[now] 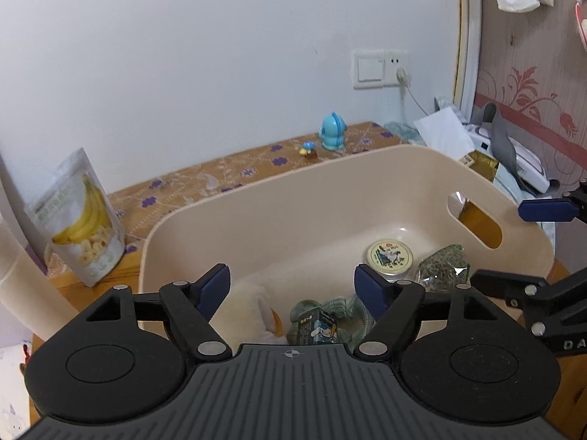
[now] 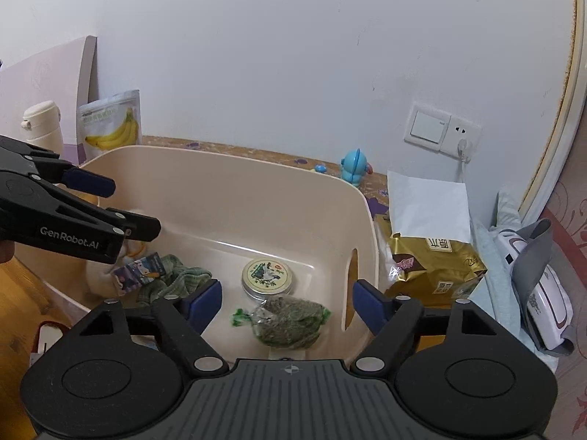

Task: Organize objects
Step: 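Open left tool dropping small box into bin while right tool releases green bag, then move both tools back toward the red hair clip and tissue packs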

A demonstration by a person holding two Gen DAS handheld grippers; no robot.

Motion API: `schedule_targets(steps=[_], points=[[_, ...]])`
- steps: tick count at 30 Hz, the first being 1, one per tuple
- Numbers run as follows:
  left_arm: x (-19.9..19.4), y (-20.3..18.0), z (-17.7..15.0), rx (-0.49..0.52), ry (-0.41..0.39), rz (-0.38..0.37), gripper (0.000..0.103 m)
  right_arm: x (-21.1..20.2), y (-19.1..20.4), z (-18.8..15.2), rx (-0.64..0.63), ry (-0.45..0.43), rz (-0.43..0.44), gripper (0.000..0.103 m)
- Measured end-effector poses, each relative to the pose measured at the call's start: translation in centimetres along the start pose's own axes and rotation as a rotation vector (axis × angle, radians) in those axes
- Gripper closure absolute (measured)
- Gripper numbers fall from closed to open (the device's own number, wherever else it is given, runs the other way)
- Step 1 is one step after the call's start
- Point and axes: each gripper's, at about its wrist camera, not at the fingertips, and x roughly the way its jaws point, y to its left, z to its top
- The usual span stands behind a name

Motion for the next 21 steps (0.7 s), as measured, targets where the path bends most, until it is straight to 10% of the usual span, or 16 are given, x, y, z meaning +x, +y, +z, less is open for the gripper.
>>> schedule_targets(steps=[4, 21], points=[[-1.8, 0.2, 0.0, -0.011, -0.029, 0.008, 0.022, -1.4, 0.1, 0.0, 0.009, -0.040, -0.011, 0.002], [-8.2, -0.4, -2.8, -0.064, -0.081, 0.022, 0.021, -6.8, -1.6, -2.6, 0.130, -0.128, -0.011, 0.000]])
